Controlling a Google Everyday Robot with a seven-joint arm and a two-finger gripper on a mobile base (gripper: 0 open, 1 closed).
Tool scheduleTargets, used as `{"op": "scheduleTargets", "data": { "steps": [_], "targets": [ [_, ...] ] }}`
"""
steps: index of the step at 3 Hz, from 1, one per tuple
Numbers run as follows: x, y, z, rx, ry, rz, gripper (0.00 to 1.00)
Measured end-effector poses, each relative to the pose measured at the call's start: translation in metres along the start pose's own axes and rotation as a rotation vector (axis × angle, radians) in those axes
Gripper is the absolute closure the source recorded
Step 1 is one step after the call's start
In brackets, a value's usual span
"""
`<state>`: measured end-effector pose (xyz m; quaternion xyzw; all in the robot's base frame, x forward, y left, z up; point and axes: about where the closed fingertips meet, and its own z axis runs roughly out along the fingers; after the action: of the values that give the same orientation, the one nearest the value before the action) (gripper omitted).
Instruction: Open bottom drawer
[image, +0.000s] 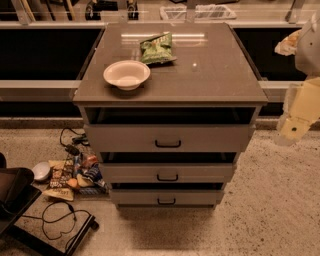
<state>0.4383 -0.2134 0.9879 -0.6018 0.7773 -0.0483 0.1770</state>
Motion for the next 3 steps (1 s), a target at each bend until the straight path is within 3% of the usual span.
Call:
{"op": "scheduleTargets", "data": {
  "steps": [2,3],
  "targets": [
    [0.006,0.003,0.014,0.007,-0.008,0.019,0.00],
    [0.035,0.024,0.079,0.007,-0.015,0.080,0.00]
  ]
}}
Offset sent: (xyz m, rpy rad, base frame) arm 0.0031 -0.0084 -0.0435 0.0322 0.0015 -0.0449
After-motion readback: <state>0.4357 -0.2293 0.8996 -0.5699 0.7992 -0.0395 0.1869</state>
